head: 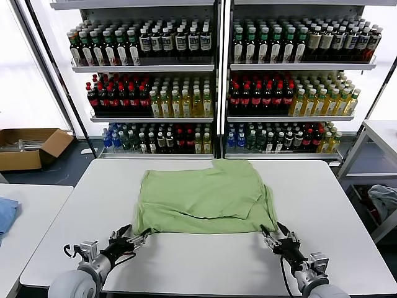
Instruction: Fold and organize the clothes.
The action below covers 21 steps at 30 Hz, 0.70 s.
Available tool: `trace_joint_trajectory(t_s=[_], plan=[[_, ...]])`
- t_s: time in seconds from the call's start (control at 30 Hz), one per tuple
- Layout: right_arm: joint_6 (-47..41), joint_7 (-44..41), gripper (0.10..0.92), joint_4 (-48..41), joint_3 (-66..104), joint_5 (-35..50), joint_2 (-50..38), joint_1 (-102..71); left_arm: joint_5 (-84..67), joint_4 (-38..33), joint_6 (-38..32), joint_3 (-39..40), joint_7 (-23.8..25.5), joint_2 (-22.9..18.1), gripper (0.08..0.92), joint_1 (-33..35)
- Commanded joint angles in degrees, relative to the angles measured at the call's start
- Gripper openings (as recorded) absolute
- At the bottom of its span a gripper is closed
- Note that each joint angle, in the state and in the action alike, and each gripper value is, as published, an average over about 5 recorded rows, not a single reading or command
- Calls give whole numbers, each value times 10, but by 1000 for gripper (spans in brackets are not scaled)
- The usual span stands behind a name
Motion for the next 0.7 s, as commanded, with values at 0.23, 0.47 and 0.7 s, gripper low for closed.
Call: trace_joint_trajectory(t_s=[0.23, 0.47, 0.7], plan=[[1, 18, 256, -8, 1, -4, 16, -5, -26, 9, -5, 1, 3, -1, 377, 11], [7, 12, 114, 1, 8, -5, 19, -19, -30, 3, -9, -6, 1, 14, 178, 19], [7, 3, 114, 56, 17, -2, 14, -66, -35, -39, -10, -22, 1, 24, 87, 61]])
